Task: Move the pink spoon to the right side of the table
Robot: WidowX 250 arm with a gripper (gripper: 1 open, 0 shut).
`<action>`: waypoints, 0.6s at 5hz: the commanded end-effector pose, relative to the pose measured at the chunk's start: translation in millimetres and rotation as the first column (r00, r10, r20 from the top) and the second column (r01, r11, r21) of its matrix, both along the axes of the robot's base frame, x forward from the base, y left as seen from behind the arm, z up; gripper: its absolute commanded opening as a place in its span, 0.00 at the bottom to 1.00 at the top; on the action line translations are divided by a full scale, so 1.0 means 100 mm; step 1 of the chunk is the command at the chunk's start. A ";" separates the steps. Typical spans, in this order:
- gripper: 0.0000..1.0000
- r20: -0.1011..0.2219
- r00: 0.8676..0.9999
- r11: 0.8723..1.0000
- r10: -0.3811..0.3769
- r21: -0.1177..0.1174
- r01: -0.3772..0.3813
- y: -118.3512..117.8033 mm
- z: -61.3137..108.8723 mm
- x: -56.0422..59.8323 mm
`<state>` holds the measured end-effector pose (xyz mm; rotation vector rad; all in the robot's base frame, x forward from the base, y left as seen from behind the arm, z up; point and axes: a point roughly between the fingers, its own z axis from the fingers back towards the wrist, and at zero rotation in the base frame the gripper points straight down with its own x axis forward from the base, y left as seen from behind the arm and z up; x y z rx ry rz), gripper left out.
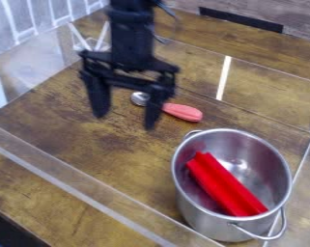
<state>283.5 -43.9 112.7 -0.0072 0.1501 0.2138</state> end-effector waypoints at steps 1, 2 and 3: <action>1.00 0.076 0.975 0.978 0.210 -0.012 -0.210 -0.37 0.15 0.17; 1.00 0.093 0.921 0.926 0.378 -0.031 -0.377 -0.73 0.14 0.24; 1.00 0.100 0.862 0.868 0.497 -0.045 -0.495 -0.99 0.11 0.28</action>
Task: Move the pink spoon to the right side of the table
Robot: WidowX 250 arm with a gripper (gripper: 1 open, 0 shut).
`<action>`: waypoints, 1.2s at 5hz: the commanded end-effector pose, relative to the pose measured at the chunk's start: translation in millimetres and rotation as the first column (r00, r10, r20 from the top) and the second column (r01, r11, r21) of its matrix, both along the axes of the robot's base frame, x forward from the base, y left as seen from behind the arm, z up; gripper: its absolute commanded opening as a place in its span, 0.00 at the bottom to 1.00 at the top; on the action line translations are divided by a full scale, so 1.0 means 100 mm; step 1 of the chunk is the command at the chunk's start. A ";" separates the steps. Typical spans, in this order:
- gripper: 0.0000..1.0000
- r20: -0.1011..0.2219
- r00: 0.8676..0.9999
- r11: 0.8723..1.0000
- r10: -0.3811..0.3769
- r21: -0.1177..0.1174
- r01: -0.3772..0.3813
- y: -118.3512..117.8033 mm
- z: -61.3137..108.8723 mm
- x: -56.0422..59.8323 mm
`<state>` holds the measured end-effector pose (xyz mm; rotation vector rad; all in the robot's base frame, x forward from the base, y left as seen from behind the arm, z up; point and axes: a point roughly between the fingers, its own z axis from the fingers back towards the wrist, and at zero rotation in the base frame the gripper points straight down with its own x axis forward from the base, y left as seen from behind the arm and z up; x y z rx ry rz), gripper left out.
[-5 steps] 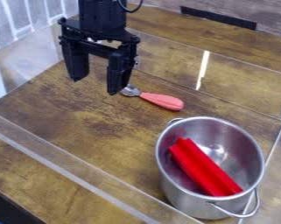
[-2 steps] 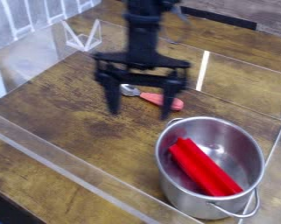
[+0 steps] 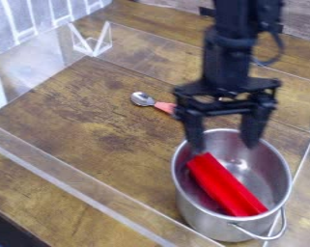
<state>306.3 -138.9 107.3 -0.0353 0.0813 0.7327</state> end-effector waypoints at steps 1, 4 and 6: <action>1.00 0.065 0.993 0.995 0.096 -0.034 -0.094 -0.08 0.08 0.08; 1.00 0.086 0.990 0.994 0.113 -0.008 -0.113 -0.05 -0.04 0.17; 1.00 0.100 0.988 0.993 0.119 -0.004 -0.119 -0.07 0.02 0.21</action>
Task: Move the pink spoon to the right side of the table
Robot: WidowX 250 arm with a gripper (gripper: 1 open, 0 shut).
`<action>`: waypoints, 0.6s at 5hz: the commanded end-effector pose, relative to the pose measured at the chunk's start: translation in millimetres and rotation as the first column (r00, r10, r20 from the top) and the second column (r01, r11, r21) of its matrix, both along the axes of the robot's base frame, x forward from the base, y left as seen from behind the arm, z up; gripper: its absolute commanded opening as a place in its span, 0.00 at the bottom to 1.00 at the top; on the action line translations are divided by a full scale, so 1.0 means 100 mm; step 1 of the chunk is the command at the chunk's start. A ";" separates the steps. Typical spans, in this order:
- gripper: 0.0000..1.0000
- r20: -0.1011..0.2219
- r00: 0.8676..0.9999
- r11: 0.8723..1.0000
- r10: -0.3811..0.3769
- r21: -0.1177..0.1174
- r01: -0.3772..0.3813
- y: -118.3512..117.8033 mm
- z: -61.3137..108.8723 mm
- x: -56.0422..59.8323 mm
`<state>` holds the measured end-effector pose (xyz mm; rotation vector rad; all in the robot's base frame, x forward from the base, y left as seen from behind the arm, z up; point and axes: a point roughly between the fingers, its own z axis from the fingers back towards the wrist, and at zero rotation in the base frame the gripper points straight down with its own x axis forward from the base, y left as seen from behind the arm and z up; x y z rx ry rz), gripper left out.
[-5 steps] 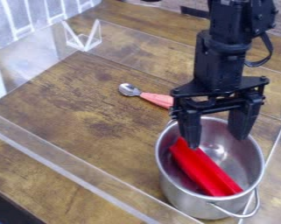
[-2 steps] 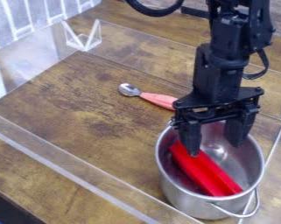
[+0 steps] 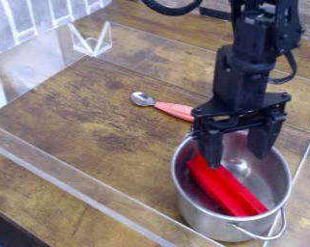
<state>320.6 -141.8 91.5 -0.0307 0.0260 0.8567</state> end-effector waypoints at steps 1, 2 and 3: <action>1.00 0.061 0.998 1.000 -0.006 -0.019 0.007 -0.06 0.19 0.08; 1.00 0.063 0.998 1.000 -0.015 -0.013 0.016 -0.07 0.20 0.08; 1.00 0.061 0.998 1.000 -0.026 -0.006 0.027 -0.10 0.20 0.09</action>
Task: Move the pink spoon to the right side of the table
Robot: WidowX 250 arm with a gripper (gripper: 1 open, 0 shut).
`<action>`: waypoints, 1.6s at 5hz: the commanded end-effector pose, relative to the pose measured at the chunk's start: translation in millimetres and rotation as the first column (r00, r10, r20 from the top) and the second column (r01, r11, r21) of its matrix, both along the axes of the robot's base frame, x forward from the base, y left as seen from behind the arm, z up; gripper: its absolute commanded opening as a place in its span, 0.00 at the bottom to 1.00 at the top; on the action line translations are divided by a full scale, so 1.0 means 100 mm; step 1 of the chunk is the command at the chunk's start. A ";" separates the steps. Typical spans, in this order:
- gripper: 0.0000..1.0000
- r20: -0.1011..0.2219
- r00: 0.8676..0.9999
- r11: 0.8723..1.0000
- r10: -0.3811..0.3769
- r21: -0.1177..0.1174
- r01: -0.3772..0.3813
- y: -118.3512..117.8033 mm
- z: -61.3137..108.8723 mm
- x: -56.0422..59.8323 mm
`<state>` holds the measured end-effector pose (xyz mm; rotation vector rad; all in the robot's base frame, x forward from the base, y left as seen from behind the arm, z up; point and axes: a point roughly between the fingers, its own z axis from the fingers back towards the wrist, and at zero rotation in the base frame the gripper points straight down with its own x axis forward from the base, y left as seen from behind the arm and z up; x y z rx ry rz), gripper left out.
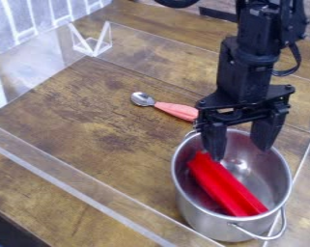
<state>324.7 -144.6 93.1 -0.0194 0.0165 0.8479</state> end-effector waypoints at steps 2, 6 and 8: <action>1.00 0.038 0.999 1.000 -0.019 -0.005 0.020 -0.04 0.09 0.05; 1.00 0.014 1.000 1.000 -0.002 -0.006 0.003 0.05 0.11 0.09; 1.00 0.030 0.964 0.964 0.264 -0.040 -0.262 0.29 0.20 0.23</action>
